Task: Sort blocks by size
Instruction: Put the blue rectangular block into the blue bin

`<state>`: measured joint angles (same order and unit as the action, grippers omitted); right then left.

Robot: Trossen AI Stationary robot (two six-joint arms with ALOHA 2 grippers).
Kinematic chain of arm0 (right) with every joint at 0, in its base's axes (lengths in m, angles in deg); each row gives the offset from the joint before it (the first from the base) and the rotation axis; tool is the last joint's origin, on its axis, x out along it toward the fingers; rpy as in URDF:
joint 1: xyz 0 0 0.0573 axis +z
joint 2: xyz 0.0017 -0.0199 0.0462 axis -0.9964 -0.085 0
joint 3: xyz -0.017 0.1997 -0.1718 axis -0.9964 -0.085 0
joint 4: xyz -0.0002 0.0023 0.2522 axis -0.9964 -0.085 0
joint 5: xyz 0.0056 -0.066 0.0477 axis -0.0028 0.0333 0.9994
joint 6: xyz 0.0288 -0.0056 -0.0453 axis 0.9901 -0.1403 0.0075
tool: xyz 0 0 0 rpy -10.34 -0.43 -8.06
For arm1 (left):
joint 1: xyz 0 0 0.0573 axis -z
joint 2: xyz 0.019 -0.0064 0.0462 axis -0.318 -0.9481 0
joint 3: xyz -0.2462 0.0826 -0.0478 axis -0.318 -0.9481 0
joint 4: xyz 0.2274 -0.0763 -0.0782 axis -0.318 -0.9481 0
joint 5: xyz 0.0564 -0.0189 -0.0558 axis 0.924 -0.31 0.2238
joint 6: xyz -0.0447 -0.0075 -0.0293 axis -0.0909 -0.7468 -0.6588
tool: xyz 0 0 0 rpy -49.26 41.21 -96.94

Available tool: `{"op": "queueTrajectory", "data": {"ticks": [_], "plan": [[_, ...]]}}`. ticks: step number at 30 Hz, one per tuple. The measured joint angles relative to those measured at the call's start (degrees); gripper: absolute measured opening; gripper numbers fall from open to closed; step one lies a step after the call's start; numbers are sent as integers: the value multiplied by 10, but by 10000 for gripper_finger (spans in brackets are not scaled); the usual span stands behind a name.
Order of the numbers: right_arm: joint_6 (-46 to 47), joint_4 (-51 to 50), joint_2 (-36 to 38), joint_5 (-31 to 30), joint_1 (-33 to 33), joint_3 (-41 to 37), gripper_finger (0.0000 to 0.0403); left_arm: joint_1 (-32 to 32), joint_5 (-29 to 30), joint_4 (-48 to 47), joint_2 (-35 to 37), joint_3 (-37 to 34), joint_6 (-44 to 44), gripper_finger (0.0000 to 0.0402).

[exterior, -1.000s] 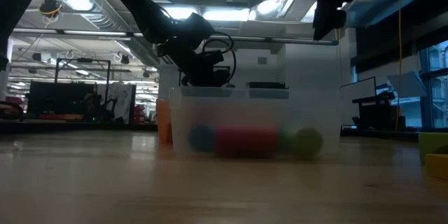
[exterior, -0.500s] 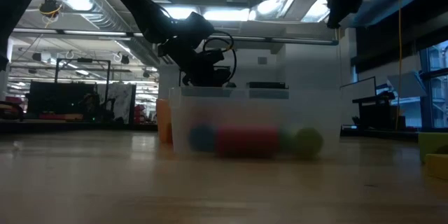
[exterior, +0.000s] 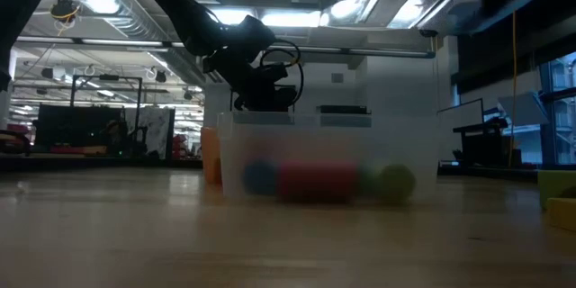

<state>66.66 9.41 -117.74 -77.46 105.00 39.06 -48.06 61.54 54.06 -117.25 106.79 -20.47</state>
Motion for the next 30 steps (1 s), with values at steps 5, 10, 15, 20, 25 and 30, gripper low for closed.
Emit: {"op": "queueTrajectory", "data": {"ticks": [5, 10, 15, 20, 25, 30], "plan": [[131, -11, -15, -7, 51, 0, 207, 3, 0, 0, 0, 0, 0, 172], [232, -7, -52, -3, 106, 0, 207, 3, 0, -8, 1, 0, 0, 169], [309, 3, -103, 27, 151, 0, 207, 3, 0, -9, 1, 0, 0, 169], [323, 75, -150, 51, 193, 0, 207, 3, 0, -10, 1, 0, 0, 168], [322, 183, -192, 56, 229, 0, 207, 3, 0, -12, 1, 0, 0, 168], [347, 223, -222, 79, 250, 0, 207, 3, 0, -17, 1, 0, 0, 168]]}}
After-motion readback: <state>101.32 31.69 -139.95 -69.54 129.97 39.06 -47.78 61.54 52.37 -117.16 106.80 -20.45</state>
